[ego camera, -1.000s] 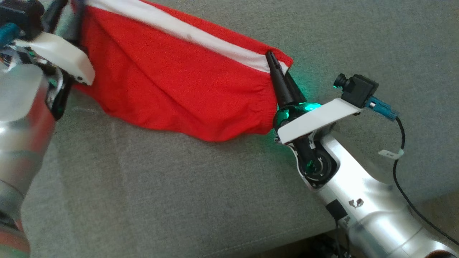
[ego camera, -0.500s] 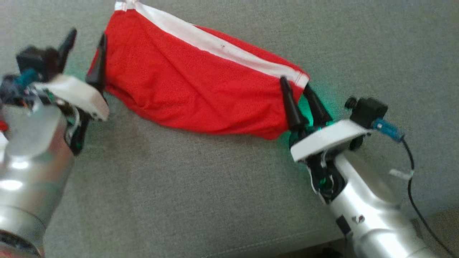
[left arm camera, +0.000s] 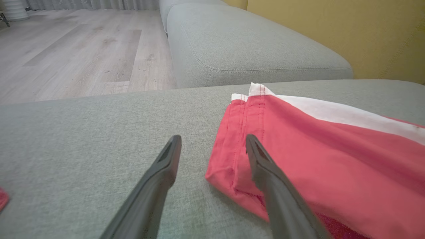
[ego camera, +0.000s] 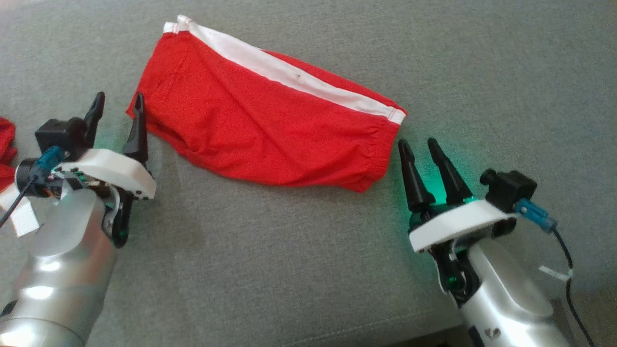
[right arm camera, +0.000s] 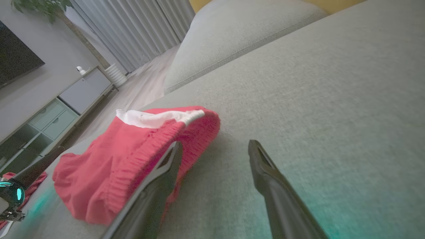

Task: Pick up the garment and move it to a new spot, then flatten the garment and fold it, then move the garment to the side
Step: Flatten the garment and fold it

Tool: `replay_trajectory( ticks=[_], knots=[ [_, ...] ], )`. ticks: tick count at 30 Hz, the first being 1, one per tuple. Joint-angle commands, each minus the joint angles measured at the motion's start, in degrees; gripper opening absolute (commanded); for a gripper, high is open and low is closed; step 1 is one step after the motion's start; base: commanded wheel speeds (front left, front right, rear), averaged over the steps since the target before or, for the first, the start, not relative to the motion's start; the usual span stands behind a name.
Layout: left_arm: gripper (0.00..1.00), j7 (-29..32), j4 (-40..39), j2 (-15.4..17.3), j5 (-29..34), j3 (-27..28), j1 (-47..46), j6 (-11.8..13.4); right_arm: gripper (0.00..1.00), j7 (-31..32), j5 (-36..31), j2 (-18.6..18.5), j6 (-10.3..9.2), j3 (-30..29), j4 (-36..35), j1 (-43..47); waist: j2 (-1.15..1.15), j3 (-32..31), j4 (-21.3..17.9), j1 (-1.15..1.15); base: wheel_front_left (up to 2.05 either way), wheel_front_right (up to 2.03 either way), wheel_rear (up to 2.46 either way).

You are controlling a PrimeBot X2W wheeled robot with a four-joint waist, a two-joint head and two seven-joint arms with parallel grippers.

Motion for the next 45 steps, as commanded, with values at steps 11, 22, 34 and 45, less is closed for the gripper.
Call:
replay_trajectory(
  ticks=[11,22,34,45],
  knots=[
    [1.00,-0.5,3.4,0.7,2.1,6.0,-3.0,-2.2,1.00,-0.4,-4.8,1.5,0.37,-2.6,-6.0,1.3,0.00,2.7,-3.3,0.01,0.00,0.00,0.00],
    [0.00,0.8,10.0,-3.2,1.0,1.0,-2.8,-2.9,1.00,-0.4,-5.9,1.6,0.37,-6.4,-7.7,2.4,0.00,1.9,-2.8,0.01,0.00,0.00,0.00],
    [0.00,-0.5,9.0,-5.1,-3.4,3.8,3.9,-1.4,1.00,-0.4,-12.9,1.6,0.37,-13.9,-7.0,4.8,0.00,-6.2,3.3,0.01,0.00,0.00,0.00],
    [0.00,-0.5,-5.8,-8.4,5.9,12.1,21.2,4.2,1.00,-0.4,-19.1,1.6,0.37,-16.7,-5.8,9.0,0.00,-12.2,8.5,0.01,0.00,0.00,0.00]
  ],
)
